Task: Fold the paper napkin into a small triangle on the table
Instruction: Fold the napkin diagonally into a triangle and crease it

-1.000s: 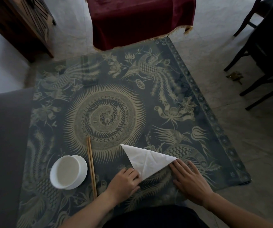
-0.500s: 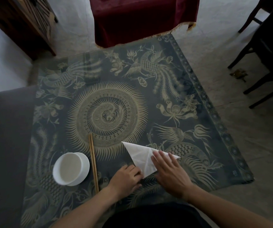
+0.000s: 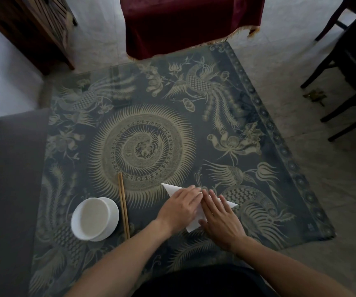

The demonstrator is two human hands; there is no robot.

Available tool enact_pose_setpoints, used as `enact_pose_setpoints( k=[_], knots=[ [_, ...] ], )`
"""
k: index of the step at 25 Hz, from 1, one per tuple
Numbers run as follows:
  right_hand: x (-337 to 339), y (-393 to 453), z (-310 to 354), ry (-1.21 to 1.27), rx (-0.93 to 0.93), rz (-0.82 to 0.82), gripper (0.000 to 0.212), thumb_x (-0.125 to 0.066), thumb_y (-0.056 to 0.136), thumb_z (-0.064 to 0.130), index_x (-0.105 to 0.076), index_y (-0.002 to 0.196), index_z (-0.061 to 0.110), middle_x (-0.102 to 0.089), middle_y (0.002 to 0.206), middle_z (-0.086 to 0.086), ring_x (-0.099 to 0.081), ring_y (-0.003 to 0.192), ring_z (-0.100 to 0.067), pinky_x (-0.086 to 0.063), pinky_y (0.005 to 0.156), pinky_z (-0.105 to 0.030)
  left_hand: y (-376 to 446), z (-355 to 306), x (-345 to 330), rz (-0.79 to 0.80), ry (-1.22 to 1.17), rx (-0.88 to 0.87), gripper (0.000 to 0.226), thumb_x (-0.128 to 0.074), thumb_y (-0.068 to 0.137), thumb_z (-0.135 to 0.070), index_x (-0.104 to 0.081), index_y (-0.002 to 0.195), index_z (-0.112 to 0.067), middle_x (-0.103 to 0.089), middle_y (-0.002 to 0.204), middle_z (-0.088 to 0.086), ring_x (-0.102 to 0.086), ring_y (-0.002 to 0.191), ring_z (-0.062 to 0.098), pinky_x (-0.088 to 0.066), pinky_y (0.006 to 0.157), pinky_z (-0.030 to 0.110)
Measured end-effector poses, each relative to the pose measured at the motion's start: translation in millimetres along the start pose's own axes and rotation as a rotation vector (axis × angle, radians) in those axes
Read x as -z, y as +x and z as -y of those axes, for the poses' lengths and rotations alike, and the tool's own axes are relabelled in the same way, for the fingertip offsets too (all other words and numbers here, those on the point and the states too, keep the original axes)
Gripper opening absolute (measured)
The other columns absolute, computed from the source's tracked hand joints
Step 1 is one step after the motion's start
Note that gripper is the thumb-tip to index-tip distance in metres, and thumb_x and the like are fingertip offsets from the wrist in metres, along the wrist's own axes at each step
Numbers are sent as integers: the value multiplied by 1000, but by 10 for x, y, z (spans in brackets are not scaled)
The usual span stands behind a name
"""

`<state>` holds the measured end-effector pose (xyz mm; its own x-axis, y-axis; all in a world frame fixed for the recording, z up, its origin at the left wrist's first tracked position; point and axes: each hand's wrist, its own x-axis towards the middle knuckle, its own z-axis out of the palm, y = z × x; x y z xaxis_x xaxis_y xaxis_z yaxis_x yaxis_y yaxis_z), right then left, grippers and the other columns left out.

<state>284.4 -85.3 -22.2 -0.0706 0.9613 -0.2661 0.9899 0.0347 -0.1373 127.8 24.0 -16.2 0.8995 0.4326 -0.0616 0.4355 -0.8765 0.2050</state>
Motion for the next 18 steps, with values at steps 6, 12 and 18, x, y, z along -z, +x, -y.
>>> enact_pose_setpoints(
  k=[6,12,18],
  knots=[
    [-118,5,-28,22,13,60,72,-19,99,51,-3,152,5,3,160,-11,6,146,-28,-2,113,-46,-131,4,-257,246,38,74,70,-20,101,-49,4,154,-12,5,163,6,13,147,17,5,120,40],
    [-150,-3,-74,26,30,57,74,-26,97,53,-14,152,5,-7,159,-12,-6,146,-30,-6,112,-46,-177,77,-304,277,-2,108,71,-18,101,-52,8,153,-11,16,161,3,22,145,14,13,118,36],
    [-199,-41,-139,38,25,69,73,-16,99,59,1,153,14,11,160,-6,10,146,-27,0,114,-49,-398,417,-257,273,-21,250,71,-7,99,-57,11,152,-12,20,159,2,24,144,13,7,120,37]
  ],
)
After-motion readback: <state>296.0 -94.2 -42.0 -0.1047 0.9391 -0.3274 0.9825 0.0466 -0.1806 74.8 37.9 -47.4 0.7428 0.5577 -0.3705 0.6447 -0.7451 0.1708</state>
